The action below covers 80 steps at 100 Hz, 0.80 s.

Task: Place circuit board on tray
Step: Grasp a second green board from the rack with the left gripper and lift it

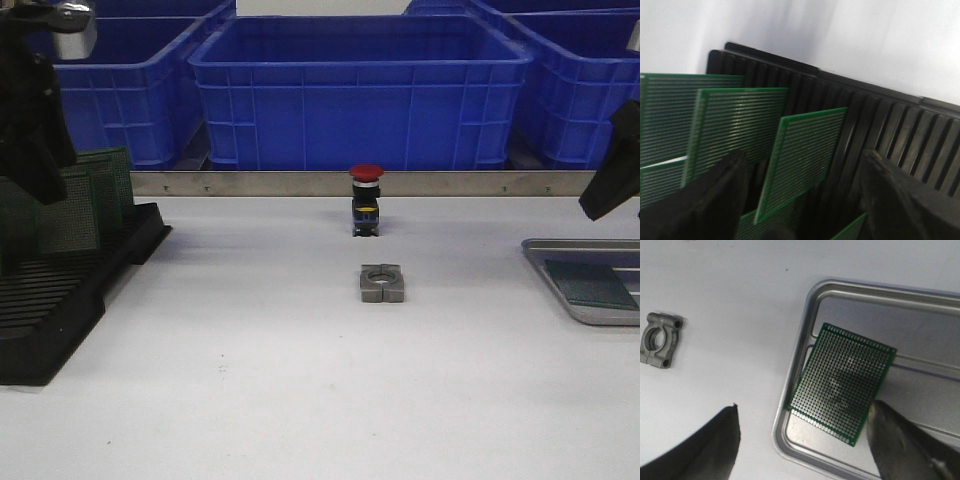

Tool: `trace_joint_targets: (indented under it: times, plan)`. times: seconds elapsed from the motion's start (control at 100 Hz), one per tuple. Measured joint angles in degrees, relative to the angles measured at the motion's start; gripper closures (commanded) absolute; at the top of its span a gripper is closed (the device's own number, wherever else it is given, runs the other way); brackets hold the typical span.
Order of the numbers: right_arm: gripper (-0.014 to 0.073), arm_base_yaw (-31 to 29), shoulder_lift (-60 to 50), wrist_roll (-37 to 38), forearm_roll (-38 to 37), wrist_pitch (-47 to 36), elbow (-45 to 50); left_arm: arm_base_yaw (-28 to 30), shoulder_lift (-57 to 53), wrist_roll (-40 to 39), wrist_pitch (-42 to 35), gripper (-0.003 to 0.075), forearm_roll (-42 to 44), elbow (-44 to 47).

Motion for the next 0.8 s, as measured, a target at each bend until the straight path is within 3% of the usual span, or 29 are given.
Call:
trace_joint_targets:
  times: [0.1, 0.17, 0.5, 0.8]
  plan:
    - [0.0050, 0.00, 0.00, -0.15, 0.00, 0.01, 0.00, 0.00, 1.22, 0.00, 0.18, 0.0292, 0.00, 0.00]
    - [0.0050, 0.00, 0.00, -0.15, 0.10, 0.01, 0.00, 0.00, 1.36, 0.00, 1.23, 0.0340, -0.10, -0.01]
    - [0.0050, 0.00, -0.08, 0.00, 0.10, 0.08, 0.00, 0.00, 1.36, 0.04, 8.66, 0.0741, -0.21, -0.11]
    - [0.0050, 0.00, -1.19, -0.18, 0.46, 0.96, 0.00, 0.00, 0.87, 1.36, 8.15, 0.0741, -0.01, -0.59]
